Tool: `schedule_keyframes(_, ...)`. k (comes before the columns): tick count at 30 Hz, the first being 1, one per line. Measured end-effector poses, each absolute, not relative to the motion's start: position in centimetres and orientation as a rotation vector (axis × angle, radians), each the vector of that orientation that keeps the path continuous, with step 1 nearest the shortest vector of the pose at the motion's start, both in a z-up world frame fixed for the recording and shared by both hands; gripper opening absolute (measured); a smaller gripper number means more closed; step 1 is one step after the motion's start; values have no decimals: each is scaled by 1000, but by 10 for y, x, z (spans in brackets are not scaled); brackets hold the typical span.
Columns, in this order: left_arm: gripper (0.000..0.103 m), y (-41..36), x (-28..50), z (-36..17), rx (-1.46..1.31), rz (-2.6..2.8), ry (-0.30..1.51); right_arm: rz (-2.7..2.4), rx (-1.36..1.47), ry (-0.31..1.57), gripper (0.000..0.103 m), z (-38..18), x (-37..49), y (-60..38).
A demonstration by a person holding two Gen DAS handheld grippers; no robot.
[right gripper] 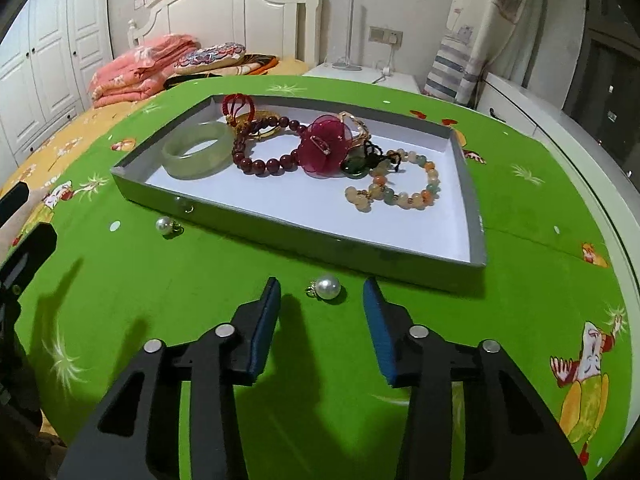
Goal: Organize jewelry
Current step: 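Close the right gripper on the white pearl lying on the cloth, then close the left gripper on the second white pearl beside the tray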
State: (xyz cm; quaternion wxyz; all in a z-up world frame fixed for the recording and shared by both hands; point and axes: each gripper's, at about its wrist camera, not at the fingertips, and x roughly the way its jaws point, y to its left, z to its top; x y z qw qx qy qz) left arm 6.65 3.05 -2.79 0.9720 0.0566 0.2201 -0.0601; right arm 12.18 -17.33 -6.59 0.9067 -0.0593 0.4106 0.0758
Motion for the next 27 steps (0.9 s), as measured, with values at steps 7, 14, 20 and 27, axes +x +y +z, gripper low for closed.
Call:
schedule_keyframes(7,98,34,69,-29,88,-134,453,176,-111,868,30,-68,125,-174)
schedule_keyframes(14,98,34,69,-29,88,-134,453,195,-104,866,19,-68,124,-173)
schedule_keyframes(20,98,34,69,-29,88,-134,455,205,-78,867,20,-68,123,-176)
schedule_keyframes(27,98,33,69,-30,89,-134,457,213,-62,877,20,-67,127,-179)
